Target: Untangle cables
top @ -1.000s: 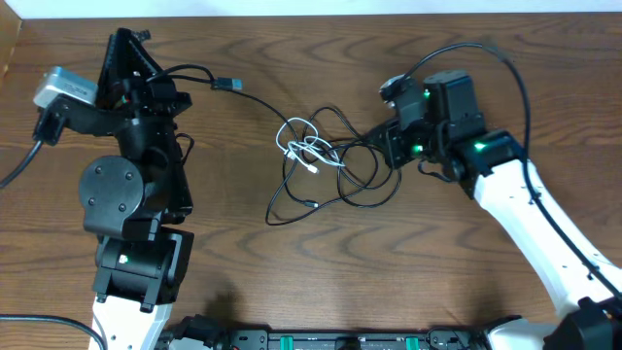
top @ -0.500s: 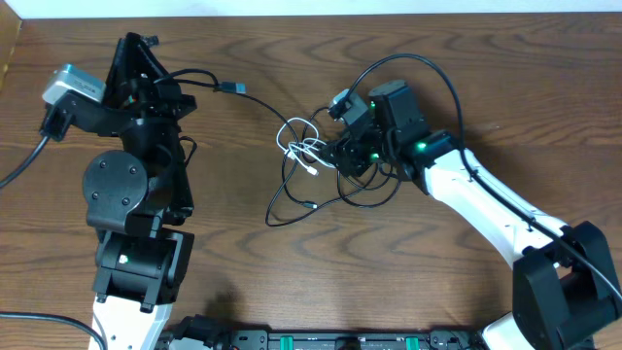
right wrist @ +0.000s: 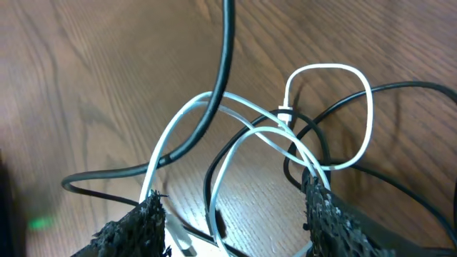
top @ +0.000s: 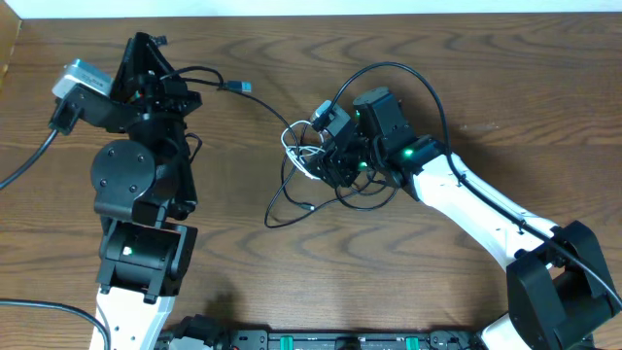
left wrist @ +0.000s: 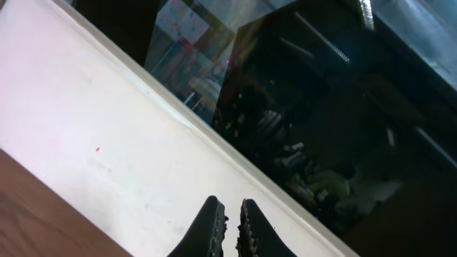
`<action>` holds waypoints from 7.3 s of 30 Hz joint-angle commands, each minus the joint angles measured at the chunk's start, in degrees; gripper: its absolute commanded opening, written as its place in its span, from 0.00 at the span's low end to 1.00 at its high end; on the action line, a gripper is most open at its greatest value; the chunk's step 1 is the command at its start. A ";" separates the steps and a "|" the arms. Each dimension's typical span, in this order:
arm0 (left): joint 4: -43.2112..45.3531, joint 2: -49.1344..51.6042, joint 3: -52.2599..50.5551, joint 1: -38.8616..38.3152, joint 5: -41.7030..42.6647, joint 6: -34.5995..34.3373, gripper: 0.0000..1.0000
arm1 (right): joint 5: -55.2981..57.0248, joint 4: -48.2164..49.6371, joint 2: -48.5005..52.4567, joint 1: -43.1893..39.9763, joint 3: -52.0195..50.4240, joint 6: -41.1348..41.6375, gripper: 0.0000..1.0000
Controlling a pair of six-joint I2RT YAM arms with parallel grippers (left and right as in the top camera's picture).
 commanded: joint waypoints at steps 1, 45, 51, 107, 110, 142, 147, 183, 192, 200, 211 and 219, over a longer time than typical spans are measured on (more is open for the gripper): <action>-0.26 -0.02 1.62 0.24 0.46 1.22 0.08 | -3.76 0.35 0.50 0.35 0.68 -0.96 0.61; -0.09 3.21 1.62 0.24 0.26 6.58 0.08 | 2.29 -0.83 -1.18 -8.96 0.68 7.69 0.63; -0.09 3.21 1.62 0.24 0.55 6.58 0.08 | 10.47 -1.01 -1.18 -9.33 0.68 10.43 0.60; -0.90 0.17 1.62 0.17 20.11 -7.02 0.08 | -1.46 -3.56 1.90 0.76 0.68 -5.92 0.01; -0.96 0.17 1.62 0.20 20.09 -6.97 0.08 | 4.00 -3.41 1.70 -0.44 0.76 -1.75 0.01; -26.32 1.90 1.62 0.24 -12.17 2.62 0.08 | 32.30 -15.61 -25.14 -35.28 1.16 15.82 0.01; -31.23 2.14 1.60 0.26 -29.00 2.73 0.08 | 37.64 -15.85 -25.14 -36.79 1.16 15.82 0.01; -40.39 2.16 1.60 15.52 -50.40 2.71 0.08 | 37.53 -20.50 -25.07 -55.43 1.09 18.84 0.01; -40.37 3.82 1.60 22.80 -50.53 2.73 0.08 | 41.55 -21.14 -24.96 -55.43 1.09 18.86 0.01; -41.18 5.70 1.60 25.46 -44.04 2.64 0.08 | 40.09 -21.73 -23.54 -55.43 1.09 18.84 0.01; -41.27 14.69 1.60 35.63 -43.06 2.51 0.08 | 40.00 -22.05 -22.58 -55.43 1.09 18.84 0.01; -42.95 18.64 1.60 36.68 -23.56 2.51 0.68 | 38.53 -22.05 -22.58 -55.43 1.09 18.84 0.01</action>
